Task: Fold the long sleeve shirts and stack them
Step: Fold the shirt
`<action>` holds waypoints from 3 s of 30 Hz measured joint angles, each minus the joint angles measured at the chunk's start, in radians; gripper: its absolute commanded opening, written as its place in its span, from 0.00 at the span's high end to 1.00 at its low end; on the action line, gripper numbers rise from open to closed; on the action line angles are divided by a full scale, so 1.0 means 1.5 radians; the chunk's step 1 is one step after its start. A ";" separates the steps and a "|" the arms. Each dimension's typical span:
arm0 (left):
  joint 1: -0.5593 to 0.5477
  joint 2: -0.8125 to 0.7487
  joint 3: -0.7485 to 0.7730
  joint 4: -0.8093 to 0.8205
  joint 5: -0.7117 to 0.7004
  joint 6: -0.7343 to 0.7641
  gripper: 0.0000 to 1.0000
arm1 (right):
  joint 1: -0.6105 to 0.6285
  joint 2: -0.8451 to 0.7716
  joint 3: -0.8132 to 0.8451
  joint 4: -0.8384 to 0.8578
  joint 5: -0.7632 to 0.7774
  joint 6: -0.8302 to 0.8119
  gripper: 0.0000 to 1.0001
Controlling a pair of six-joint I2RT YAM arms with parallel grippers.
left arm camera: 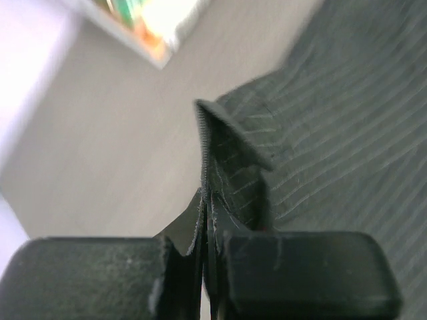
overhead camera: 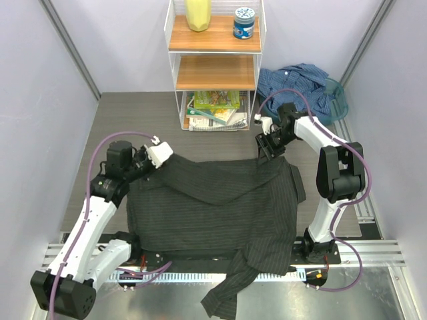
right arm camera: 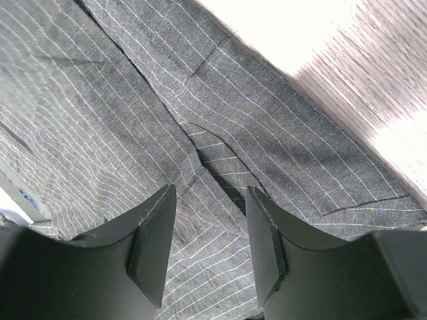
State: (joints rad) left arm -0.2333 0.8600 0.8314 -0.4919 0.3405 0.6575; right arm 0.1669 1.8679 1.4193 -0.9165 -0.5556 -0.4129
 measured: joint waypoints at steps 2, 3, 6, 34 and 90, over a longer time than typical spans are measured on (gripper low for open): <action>0.018 0.003 -0.035 -0.016 -0.025 -0.005 1.00 | 0.001 0.000 0.000 0.000 0.000 -0.001 0.50; 0.026 0.006 -0.052 -0.023 -0.037 -0.013 1.00 | 0.001 0.000 -0.001 0.000 0.000 -0.002 0.50; 0.038 0.015 -0.081 -0.039 -0.068 -0.033 1.00 | 0.003 0.000 -0.007 0.000 0.001 -0.004 0.51; 0.288 0.258 -0.001 -0.098 -0.103 -0.093 0.46 | 0.035 -0.053 -0.079 0.007 0.101 -0.027 0.68; -0.134 0.241 -0.017 -0.273 0.049 0.090 0.26 | 0.028 -0.188 -0.283 -0.003 0.194 -0.185 0.55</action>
State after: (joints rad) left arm -0.4335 1.2213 0.8062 -0.9009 0.4137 0.7925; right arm 0.2092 1.5864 0.9943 -0.9215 -0.2649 -0.6903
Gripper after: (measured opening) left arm 0.747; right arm 0.466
